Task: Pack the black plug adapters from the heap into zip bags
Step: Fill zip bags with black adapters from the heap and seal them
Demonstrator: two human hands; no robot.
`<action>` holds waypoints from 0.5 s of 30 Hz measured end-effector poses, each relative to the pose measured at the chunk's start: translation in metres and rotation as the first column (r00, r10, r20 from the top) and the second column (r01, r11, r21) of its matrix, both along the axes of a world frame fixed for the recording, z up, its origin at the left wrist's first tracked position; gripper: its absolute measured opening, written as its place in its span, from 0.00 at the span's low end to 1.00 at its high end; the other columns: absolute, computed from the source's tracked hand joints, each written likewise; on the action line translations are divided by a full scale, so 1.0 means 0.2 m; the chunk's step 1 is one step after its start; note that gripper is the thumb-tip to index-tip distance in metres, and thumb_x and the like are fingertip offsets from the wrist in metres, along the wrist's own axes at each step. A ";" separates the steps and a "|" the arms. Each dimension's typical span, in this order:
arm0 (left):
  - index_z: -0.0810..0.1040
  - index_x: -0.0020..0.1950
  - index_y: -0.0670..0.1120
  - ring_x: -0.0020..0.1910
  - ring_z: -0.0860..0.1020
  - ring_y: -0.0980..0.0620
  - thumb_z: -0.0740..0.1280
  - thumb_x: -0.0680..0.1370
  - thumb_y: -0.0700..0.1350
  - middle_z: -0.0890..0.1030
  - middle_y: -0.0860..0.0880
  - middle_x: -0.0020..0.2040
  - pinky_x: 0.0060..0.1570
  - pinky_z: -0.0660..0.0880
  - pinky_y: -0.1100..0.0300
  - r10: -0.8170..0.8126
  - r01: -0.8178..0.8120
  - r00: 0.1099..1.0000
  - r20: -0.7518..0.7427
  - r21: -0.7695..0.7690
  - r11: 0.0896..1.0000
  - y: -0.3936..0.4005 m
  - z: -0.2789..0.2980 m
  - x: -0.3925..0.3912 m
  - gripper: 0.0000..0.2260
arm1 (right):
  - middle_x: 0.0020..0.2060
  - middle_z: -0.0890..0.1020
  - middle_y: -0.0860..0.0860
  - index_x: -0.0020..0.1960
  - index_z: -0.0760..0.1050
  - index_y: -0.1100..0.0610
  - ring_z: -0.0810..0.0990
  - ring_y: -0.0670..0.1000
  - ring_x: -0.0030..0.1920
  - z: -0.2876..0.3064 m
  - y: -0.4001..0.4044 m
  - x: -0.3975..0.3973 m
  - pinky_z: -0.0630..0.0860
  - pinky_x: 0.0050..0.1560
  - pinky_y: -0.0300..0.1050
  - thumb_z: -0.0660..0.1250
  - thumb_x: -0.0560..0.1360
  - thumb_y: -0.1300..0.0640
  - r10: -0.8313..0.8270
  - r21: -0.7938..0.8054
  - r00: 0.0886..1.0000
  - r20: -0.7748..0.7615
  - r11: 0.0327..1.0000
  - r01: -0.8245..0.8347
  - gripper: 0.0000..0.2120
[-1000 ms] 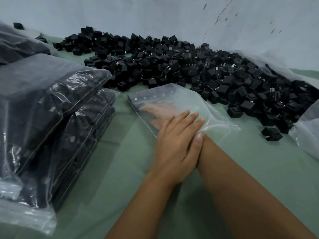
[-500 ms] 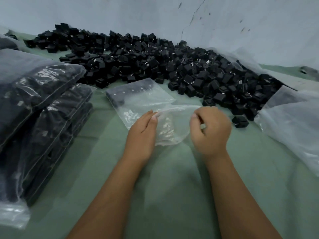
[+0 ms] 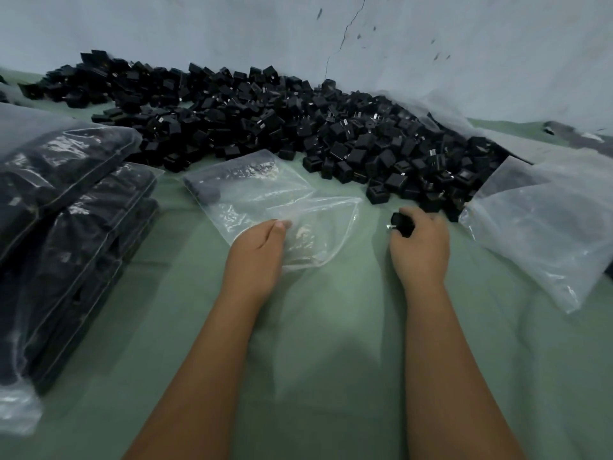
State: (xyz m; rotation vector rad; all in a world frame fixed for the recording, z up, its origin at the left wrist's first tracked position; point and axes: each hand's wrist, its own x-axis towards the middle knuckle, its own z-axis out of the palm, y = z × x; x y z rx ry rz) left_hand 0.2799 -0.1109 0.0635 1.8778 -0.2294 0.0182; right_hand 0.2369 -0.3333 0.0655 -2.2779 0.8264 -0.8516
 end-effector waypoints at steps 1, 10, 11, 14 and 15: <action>0.82 0.59 0.52 0.56 0.75 0.60 0.58 0.83 0.49 0.78 0.62 0.53 0.51 0.68 0.69 -0.007 0.006 1.000 0.012 0.024 1.000 0.00 0.00 0.00 0.14 | 0.54 0.73 0.50 0.61 0.75 0.50 0.74 0.53 0.56 0.02 0.04 0.00 0.72 0.57 0.47 0.64 0.72 0.60 0.005 0.068 0.992 0.124 0.998 -0.014 0.18; 0.83 0.52 0.52 0.47 0.79 0.54 0.57 0.82 0.50 0.84 0.55 0.48 0.50 0.74 0.55 -0.029 0.030 0.999 0.035 -0.026 0.999 0.02 0.01 -0.01 0.14 | 0.59 0.71 0.51 0.60 0.77 0.60 0.72 0.45 0.53 0.06 0.60 0.03 0.73 0.55 0.37 0.62 0.73 0.59 0.511 -0.132 0.778 0.365 0.856 -0.500 0.17; 0.83 0.50 0.51 0.45 0.78 0.54 0.57 0.83 0.50 0.83 0.54 0.46 0.48 0.74 0.54 -0.027 0.028 0.999 0.028 -0.039 0.999 0.02 0.01 -0.02 0.15 | 0.56 0.74 0.50 0.60 0.76 0.60 0.74 0.46 0.53 0.06 0.61 0.03 0.73 0.55 0.38 0.62 0.72 0.59 0.528 -0.137 0.776 0.346 0.846 -0.515 0.17; 0.82 0.59 0.52 0.56 0.77 0.59 0.56 0.84 0.49 0.82 0.56 0.56 0.58 0.73 0.60 -0.030 0.028 0.999 -0.012 -0.089 0.996 0.02 0.01 -0.02 0.15 | 0.49 0.77 0.44 0.58 0.70 0.49 0.75 0.43 0.51 0.05 0.57 0.01 0.72 0.51 0.34 0.62 0.72 0.53 0.509 -0.014 0.800 0.317 0.846 -0.533 0.15; 0.81 0.62 0.52 0.59 0.76 0.62 0.56 0.84 0.48 0.81 0.57 0.59 0.60 0.71 0.63 -0.042 0.040 0.999 -0.013 -0.124 0.991 0.03 0.02 -0.03 0.15 | 0.48 0.78 0.44 0.57 0.69 0.46 0.76 0.42 0.49 0.05 0.54 0.00 0.72 0.49 0.33 0.62 0.72 0.51 0.520 0.024 0.809 0.275 0.837 -0.546 0.13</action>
